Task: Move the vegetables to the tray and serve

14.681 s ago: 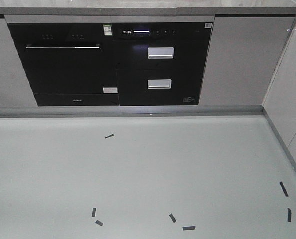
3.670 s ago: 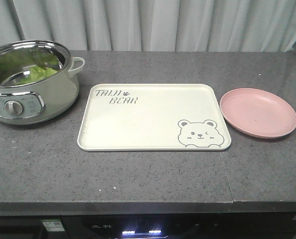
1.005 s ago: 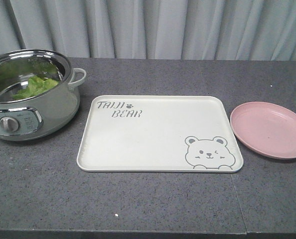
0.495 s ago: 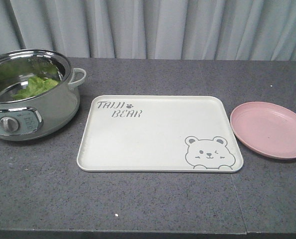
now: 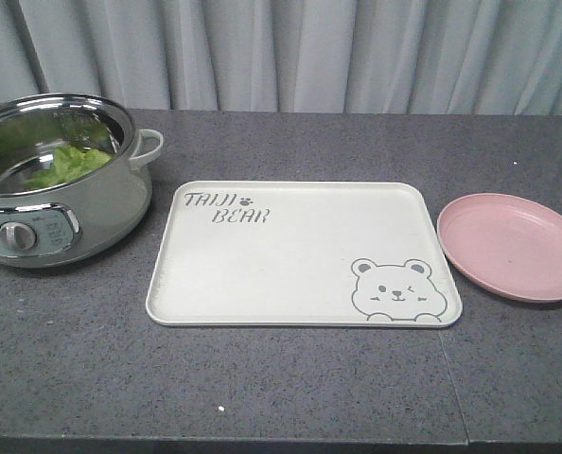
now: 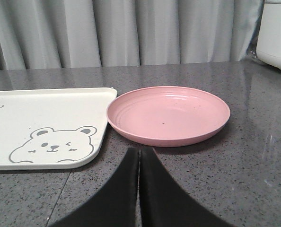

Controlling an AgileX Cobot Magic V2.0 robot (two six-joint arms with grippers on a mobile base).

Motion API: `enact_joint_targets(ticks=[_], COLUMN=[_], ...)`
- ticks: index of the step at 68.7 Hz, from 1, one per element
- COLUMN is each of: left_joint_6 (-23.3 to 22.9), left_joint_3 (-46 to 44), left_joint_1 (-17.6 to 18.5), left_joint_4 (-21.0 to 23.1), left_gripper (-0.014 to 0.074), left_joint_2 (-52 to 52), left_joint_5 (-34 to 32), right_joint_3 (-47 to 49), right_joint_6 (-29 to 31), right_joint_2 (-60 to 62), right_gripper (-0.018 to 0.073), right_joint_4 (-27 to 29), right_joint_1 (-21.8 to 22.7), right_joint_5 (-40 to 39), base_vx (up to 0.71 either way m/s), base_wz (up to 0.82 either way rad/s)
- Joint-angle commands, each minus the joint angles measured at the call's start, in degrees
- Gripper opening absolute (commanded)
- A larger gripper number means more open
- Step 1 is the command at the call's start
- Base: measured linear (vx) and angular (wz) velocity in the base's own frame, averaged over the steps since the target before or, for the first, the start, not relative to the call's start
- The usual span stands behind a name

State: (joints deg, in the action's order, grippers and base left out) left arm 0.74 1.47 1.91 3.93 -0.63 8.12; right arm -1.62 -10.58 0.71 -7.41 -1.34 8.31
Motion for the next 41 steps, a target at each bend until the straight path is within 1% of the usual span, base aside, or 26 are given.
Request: enact_joint_targets(ticks=[1, 41], left_joint_6=[-0.42, -0.42], left_joint_3=[1.53, 1.53], left_joint_1=[-0.22, -0.22], left_joint_4=[0.18, 0.18], left_gripper=[-0.0006, -0.0006], left_joint_2=[-0.74, -0.74], left_joint_5=[-4.43, -4.43], right_joint_3=[-0.85, -0.85], right_joint_6=[0.15, 0.15], right_joint_2=[0.11, 0.11], right_gripper=[-0.0003, -0.0003], right_joint_4=[-0.46, -0.46], right_joint_1=[0.36, 0.36], right_joint_5=[-4.48, -4.48], base_vx=[0.00, 0.00], base_wz=[0.00, 0.00])
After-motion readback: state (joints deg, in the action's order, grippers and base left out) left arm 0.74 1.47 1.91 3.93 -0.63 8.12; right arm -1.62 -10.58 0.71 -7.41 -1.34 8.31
